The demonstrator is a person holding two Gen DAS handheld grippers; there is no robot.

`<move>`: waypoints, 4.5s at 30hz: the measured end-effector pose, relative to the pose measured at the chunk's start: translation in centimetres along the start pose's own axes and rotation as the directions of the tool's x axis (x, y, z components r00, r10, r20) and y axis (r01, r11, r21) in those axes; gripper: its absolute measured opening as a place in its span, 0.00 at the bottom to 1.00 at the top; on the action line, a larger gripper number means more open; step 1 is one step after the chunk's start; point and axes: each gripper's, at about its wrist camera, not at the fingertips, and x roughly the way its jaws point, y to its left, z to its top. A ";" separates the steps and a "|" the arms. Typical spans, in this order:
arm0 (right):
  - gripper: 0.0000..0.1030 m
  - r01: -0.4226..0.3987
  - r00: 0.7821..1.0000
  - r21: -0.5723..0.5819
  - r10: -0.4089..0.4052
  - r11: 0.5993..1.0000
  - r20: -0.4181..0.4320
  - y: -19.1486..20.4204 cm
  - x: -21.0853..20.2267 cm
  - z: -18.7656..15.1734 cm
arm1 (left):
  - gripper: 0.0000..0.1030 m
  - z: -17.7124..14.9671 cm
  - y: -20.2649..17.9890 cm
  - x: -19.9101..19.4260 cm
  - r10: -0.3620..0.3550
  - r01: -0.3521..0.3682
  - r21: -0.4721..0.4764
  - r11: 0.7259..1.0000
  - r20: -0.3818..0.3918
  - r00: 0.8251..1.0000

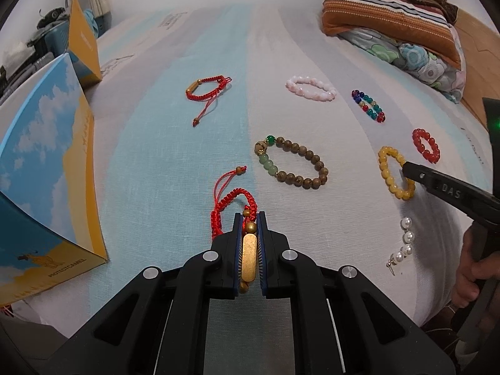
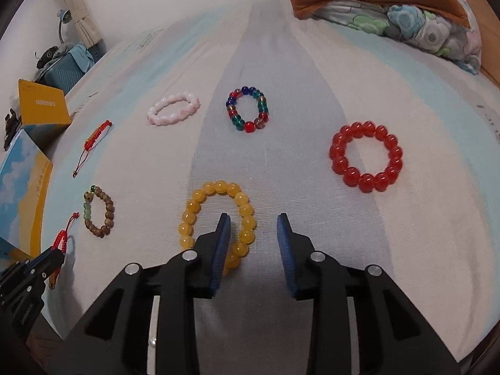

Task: Organize jewelry
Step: 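Lift the red cord bracelet with left gripper while right lifts the yellow bead bracelet, then carry both bracelets into the white box and open both grippers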

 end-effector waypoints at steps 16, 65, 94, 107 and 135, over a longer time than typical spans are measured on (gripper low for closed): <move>0.09 -0.027 0.998 -0.039 0.029 0.999 0.050 0.8 -1.5 0.0 | 0.08 0.4 0.2 -0.6 0.001 -0.001 -0.005 1.000 0.012 1.000; 0.09 -0.078 0.983 -0.128 0.097 0.989 0.154 7.1 -12.1 2.3 | 0.08 2.6 1.3 -9.3 -0.032 0.029 0.024 0.999 0.117 0.993; 0.09 -0.215 0.949 -0.367 0.282 0.905 0.139 27.4 -16.8 2.2 | 0.08 0.9 19.5 -19.7 0.188 -0.153 -0.189 0.970 0.186 0.964; 0.09 -0.299 0.932 -0.473 0.360 0.829 0.042 36.8 -15.1 1.7 | 0.08 -1.0 27.3 -18.3 0.246 -0.214 -0.285 0.934 0.082 0.966; 0.09 -0.310 0.928 -0.443 0.166 0.841 -0.335 44.7 -1.5 -1.0 | 0.08 -3.0 34.2 -10.4 0.197 -0.249 -0.365 0.897 -0.173 0.965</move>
